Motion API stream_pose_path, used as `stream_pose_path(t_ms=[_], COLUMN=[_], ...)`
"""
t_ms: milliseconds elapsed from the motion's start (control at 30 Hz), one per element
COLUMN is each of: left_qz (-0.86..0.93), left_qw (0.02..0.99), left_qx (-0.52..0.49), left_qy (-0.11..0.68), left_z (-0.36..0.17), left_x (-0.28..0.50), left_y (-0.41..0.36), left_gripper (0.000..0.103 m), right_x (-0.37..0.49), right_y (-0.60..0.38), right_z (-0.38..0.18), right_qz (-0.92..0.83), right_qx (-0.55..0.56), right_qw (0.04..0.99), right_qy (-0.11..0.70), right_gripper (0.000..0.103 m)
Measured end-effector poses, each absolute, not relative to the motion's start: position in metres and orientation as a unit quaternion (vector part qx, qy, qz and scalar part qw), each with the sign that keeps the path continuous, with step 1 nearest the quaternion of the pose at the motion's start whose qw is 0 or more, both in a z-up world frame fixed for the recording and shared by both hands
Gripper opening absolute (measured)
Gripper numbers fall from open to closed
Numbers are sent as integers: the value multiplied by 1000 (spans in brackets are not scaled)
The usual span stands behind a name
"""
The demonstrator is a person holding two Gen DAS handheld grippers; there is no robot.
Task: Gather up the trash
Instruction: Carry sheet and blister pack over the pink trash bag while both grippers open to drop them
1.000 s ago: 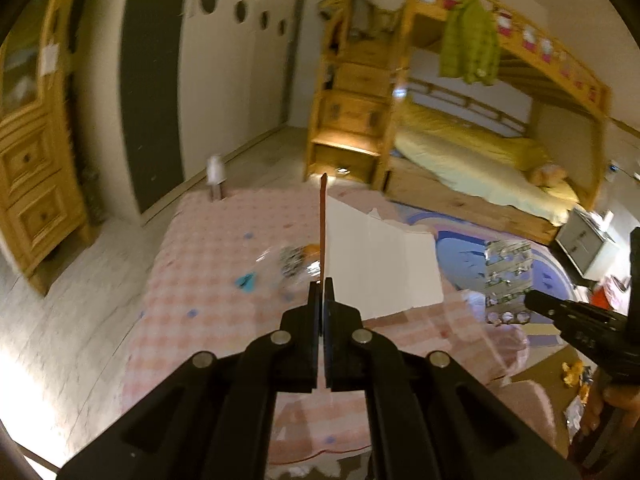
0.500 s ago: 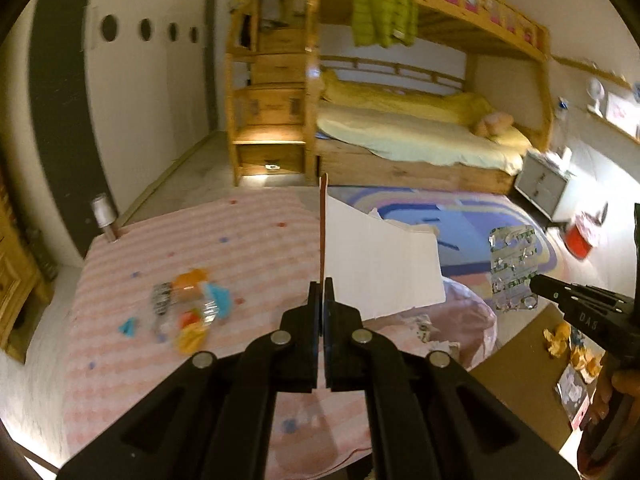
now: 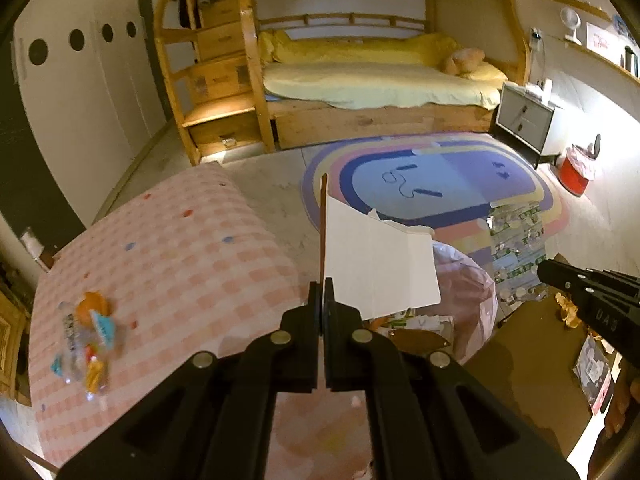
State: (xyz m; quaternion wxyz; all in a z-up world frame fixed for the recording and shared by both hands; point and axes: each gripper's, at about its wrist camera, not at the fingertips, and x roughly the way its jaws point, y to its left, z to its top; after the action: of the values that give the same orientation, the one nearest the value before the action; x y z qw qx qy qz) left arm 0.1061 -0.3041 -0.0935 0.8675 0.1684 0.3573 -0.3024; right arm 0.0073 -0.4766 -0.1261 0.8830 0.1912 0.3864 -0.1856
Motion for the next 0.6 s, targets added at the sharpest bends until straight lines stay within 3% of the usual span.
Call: stream_pose_path(t_ms=[133, 200, 233, 267, 333, 400, 600], left_qz=[-313, -321, -323, -323, -324, -320, -290], left_qw=[859, 853, 852, 853, 859, 860, 869], left_qx=[174, 176, 175, 173, 164, 164, 155], left_qy=[365, 372, 373, 371, 361, 362, 371], left_z=[-101, -103, -104, -105, -103, -104, -105], left_x=[114, 117, 118, 119, 119, 120, 125], left_y=[-322, -329, -331, -331, -328, -324, -303], left_gripper=[0, 7, 23, 46, 57, 58, 61], right_x=[16, 22, 24, 28, 34, 36, 27], right_y=[-487, -493, -493, -496, -498, -498, -496], right_z=[-134, -138, -140, -143, -148, -151, -146], right_qz=[-188, -187, -185, -182, -181, -185, -189], right_qx=[198, 202, 203, 205, 209, 211, 217], right_qw=[879, 878, 877, 875, 872, 870, 873], right_qy=[391, 393, 395, 398, 404, 404, 395], right_gripper=[3, 3, 5, 6, 17, 46, 47])
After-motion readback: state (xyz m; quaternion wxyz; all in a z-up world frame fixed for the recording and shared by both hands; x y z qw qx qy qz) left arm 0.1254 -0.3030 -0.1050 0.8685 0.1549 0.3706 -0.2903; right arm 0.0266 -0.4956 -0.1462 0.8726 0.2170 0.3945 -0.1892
